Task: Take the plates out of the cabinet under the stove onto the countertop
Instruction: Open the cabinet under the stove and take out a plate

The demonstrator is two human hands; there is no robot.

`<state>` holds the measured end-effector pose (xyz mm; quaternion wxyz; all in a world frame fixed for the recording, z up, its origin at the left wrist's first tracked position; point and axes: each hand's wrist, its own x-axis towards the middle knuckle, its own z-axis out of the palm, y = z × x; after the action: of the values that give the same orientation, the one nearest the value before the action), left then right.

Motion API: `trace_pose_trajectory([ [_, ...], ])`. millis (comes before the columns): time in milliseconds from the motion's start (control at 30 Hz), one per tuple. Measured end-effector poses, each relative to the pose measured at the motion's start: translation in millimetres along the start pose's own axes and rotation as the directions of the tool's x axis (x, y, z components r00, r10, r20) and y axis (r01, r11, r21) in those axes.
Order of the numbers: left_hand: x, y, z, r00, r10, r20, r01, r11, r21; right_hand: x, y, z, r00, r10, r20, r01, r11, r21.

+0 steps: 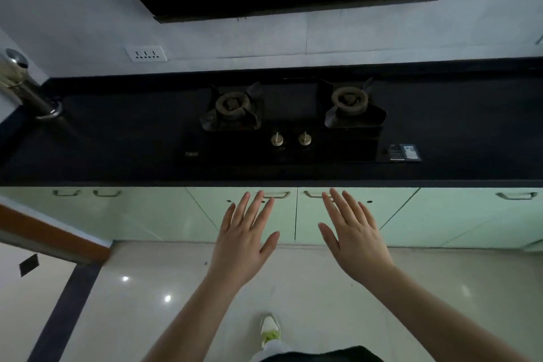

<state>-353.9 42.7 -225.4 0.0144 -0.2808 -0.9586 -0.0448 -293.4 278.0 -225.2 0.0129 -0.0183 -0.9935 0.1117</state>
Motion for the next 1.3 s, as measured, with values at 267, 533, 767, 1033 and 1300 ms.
trace_pose_trajectory([
  [267,34.8,-49.4,58.9,0.972,0.152,0.179,-0.145,0.988,-0.05,38.5,-17.6,41.9,0.989,0.079,0.126,-0.078,0.997,-0.013],
  [533,87.9,-55.3,131.6,0.923,0.087,0.374,-0.081,0.996,-0.03,77.2,10.2,98.7,0.94,0.119,0.321,-0.116,0.993,-0.03],
  [767,120.7,-46.1,175.3,0.877,0.016,0.479,-0.006,1.0,-0.022,131.3,37.3,143.5,0.892,0.137,0.431,-0.137,0.99,-0.029],
  [1033,163.0,-47.7,198.9,0.836,-0.063,0.545,0.129,0.988,-0.083,174.7,58.4,173.3,0.772,0.218,0.597,-0.276,0.961,0.006],
  [1300,166.7,-54.3,201.2,0.793,-0.096,0.601,0.249,0.952,-0.177,187.4,66.5,178.1,0.724,0.258,0.64,-0.377,0.925,0.053],
])
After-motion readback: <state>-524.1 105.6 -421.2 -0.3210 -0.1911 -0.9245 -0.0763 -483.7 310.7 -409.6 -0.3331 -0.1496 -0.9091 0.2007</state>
